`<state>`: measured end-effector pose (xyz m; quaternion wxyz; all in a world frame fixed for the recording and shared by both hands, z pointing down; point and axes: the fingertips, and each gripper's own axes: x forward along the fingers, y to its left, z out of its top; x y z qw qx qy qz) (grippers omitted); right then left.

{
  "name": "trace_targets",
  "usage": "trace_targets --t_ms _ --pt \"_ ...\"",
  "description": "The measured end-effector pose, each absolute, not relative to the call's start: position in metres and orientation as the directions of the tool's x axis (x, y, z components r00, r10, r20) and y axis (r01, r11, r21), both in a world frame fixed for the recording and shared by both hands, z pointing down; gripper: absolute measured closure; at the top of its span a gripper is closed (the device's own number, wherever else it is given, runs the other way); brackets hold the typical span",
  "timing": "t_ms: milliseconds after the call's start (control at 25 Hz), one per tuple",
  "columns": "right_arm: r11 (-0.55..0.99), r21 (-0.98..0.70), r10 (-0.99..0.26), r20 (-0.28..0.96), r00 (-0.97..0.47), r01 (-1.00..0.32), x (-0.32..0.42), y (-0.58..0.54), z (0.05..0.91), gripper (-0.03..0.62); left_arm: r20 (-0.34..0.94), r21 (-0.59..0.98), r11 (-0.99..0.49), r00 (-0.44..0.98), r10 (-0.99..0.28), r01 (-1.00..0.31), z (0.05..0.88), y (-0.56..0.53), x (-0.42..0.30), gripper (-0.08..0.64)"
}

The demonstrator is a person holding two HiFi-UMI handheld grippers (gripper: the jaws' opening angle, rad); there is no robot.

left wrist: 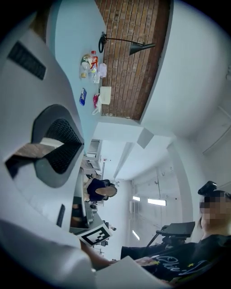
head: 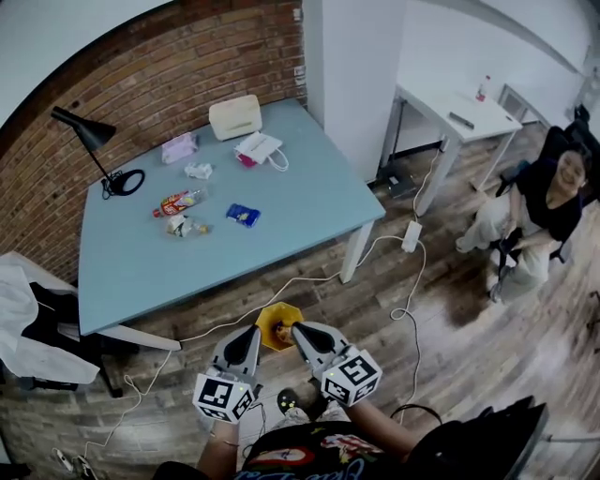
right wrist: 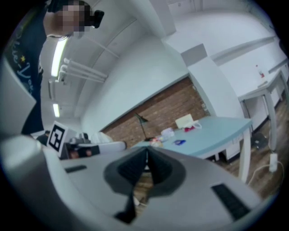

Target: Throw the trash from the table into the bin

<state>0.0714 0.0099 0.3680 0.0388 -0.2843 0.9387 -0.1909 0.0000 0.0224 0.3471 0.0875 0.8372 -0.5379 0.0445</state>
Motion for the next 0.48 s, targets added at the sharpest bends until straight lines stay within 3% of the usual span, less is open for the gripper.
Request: trace_targets --t_ms 480 --pt "0.779 -0.292 -0.581 -0.005 -0.814 -0.554 0.100 0.012 0.322 0.584 0.095 0.057 -0.497 0.500 -0.861 -0.866 0.307 0.018 0.038 0.552"
